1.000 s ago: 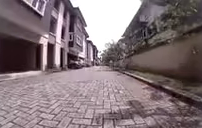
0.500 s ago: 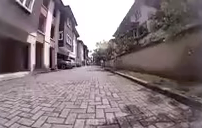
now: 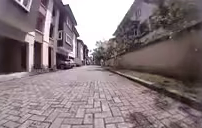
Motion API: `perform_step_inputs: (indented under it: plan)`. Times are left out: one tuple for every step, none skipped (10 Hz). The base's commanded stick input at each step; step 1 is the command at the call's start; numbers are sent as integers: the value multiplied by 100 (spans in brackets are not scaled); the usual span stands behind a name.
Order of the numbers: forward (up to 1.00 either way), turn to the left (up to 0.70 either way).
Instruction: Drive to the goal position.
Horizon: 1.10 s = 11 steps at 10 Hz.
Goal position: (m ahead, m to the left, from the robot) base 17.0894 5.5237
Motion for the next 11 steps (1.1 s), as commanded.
perform_step_inputs:
  plan:
    - [50, 0]
    - [50, 0]
    - [50, 0]
    - [50, 0]
    - [50, 0]
    - [50, 0]
    - [50, 0]
    - [50, 0]
    - [50, 0]
    - [50, 0]
    - [50, 0]
